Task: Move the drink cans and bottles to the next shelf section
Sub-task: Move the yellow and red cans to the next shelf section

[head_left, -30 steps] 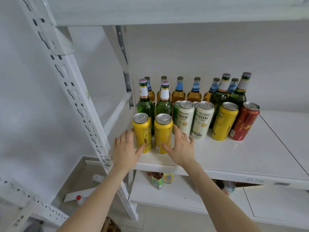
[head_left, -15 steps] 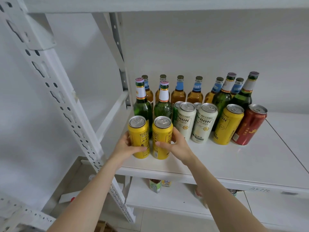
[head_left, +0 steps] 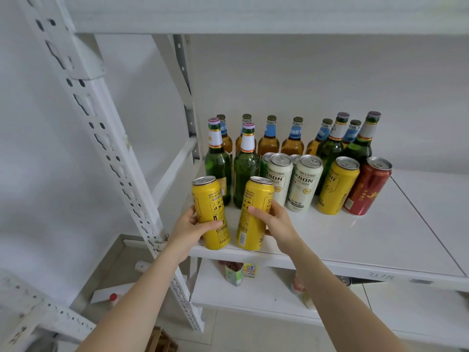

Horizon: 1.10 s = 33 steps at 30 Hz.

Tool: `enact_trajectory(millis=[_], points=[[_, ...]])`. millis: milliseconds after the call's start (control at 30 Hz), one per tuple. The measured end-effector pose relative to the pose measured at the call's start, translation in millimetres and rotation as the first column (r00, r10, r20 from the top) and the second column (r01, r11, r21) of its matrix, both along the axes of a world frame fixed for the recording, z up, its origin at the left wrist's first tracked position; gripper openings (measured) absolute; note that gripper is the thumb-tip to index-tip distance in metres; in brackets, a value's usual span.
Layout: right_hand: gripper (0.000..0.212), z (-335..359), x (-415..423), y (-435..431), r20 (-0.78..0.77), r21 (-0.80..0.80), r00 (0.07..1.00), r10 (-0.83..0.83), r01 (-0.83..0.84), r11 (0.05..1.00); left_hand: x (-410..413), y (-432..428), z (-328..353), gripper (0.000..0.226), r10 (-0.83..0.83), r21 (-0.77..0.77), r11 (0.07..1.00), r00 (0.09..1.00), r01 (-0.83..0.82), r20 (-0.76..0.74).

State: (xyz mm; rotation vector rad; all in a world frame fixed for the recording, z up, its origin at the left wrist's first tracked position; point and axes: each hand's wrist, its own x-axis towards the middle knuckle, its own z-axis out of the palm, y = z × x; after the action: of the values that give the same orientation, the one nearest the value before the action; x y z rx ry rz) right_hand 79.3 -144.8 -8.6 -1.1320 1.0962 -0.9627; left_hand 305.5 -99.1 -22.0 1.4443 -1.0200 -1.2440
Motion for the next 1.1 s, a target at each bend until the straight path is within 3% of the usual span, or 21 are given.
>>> enact_trajectory(millis=[200, 433, 667, 933, 1100], points=[[0.032, 11, -20, 35, 0.024, 0.047, 0.998, -0.054, 0.053, 0.997, -10, 30, 10, 0.067, -0.013, 0.005, 1.0, 1.0, 0.014, -0.024], [0.042, 27, -48, 83, 0.017, 0.013, 0.994, -0.104, 0.103, 0.995, -38, 69, 27, 0.051, -0.075, -0.012, 0.997, 0.997, 0.075, 0.025], [0.031, 34, -91, 121, -0.005, -0.017, 0.986, -0.167, 0.167, 0.986, -78, 94, 29, 0.074, -0.137, -0.016, 0.99, 0.989, 0.138, 0.056], [0.024, 45, -158, 135, 0.01, -0.049, 0.97, -0.243, 0.243, 0.969, -138, 90, 40, 0.061, -0.171, -0.041, 0.983, 0.979, 0.176, 0.113], [0.024, 51, -216, 138, 0.023, -0.075, 0.962, -0.272, 0.273, 0.959, -195, 82, 47, 0.07, -0.192, -0.054, 0.978, 0.973, 0.2, 0.125]])
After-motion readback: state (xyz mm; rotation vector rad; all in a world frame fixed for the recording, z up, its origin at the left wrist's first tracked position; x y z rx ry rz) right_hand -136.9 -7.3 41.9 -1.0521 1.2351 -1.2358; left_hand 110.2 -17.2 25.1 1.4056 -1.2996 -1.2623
